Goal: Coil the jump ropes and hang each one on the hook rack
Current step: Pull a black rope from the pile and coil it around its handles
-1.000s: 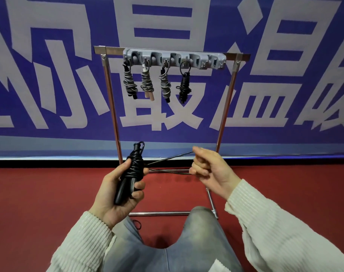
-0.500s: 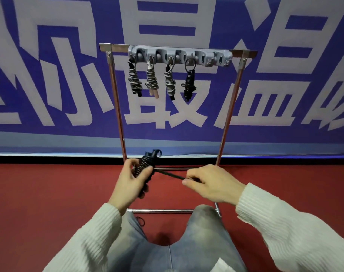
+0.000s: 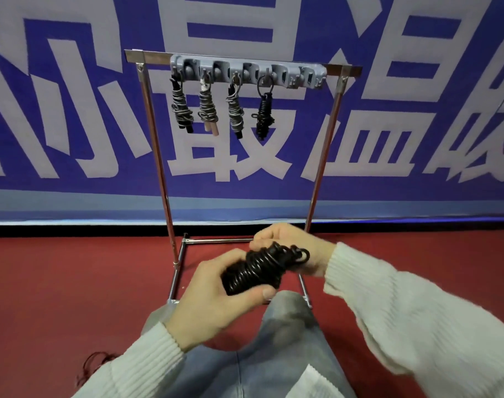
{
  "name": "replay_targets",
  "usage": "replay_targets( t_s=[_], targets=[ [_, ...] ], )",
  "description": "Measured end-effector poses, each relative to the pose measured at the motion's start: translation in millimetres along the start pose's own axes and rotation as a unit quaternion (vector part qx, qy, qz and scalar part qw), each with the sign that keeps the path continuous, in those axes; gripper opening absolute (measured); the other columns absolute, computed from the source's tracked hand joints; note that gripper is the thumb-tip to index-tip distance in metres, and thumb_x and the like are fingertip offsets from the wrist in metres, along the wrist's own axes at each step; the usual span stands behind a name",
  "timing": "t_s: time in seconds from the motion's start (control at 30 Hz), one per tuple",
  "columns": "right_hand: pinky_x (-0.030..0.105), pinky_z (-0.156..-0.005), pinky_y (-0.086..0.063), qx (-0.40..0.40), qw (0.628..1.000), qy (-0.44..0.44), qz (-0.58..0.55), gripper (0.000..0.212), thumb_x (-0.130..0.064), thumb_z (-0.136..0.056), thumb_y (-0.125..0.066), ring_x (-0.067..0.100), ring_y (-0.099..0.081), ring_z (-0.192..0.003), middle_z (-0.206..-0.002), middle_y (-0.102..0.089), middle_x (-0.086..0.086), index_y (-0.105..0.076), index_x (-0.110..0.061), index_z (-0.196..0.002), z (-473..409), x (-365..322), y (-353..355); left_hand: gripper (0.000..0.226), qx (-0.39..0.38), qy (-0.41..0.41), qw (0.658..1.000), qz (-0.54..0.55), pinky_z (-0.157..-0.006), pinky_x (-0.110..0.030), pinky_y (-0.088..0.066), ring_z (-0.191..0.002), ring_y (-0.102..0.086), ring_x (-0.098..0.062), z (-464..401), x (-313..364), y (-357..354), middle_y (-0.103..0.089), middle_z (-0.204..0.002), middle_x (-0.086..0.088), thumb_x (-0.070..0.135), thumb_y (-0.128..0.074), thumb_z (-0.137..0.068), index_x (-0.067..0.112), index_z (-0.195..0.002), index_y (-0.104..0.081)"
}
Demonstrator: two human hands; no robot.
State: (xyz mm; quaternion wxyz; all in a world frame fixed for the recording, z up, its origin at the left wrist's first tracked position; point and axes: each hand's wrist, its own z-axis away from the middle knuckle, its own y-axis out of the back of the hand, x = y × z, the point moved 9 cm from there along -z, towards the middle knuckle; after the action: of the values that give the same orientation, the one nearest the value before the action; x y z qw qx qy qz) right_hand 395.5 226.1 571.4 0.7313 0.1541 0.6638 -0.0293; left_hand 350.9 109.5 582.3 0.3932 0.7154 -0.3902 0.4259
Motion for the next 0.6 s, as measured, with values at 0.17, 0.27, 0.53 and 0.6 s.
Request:
replay_targets(
  t_s=[0.17, 0.27, 0.53, 0.6],
  targets=[
    [0.017, -0.040, -0.012, 0.170, 0.971, -0.048, -0.161, 0.038, -0.009, -0.102, -0.054, 0.001, -0.024, -0.044, -0.052, -0.043, -0.010, -0.069, -0.020, -0.069, 15, 40, -4, 0.040, 0.125, 0.106, 0.976, 0.142, -0.049, -0.039, -0.043, -0.049, -0.055, -0.031, -3, -28, 10, -0.064, -0.062, -0.020, 0.033, -0.078, -0.085, -0.004, -0.095, -0.066],
    [0.018, -0.041, -0.022, 0.211, 0.972, -0.067, -0.076, 0.041, -0.012, -0.099, -0.058, 0.006, -0.029, -0.048, -0.055, -0.043, -0.007, -0.066, -0.020, -0.059, 20, 41, 11, 0.032, 0.153, 0.131, 0.973, 0.115, -0.046, -0.035, -0.044, -0.047, -0.056, -0.028, -7, -40, 6, -0.063, -0.061, -0.017, 0.022, -0.075, -0.092, -0.008, -0.095, -0.064],
    [0.018, -0.040, -0.029, 0.299, 0.858, -0.071, -0.412, 0.007, -0.015, -0.079, -0.077, 0.005, -0.047, -0.051, -0.074, -0.059, -0.002, -0.072, -0.015, -0.083, 24, 67, 10, 0.046, 0.138, 0.159, 0.967, 0.144, -0.047, -0.033, -0.049, -0.056, -0.062, -0.028, -18, -46, 2, -0.072, -0.084, -0.021, 0.024, -0.073, -0.093, 0.029, -0.132, -0.049],
    [0.018, -0.044, -0.034, 0.305, 0.836, -0.044, -0.454, 0.006, -0.015, -0.079, -0.076, 0.006, -0.053, -0.055, -0.077, -0.064, -0.002, -0.072, -0.017, -0.082, 23, 66, -1, 0.035, 0.137, 0.127, 0.974, 0.125, -0.052, -0.039, -0.051, -0.058, -0.062, -0.028, -17, -42, 0, -0.071, -0.079, -0.011, 0.025, -0.068, -0.097, 0.033, -0.128, -0.056]
  ],
)
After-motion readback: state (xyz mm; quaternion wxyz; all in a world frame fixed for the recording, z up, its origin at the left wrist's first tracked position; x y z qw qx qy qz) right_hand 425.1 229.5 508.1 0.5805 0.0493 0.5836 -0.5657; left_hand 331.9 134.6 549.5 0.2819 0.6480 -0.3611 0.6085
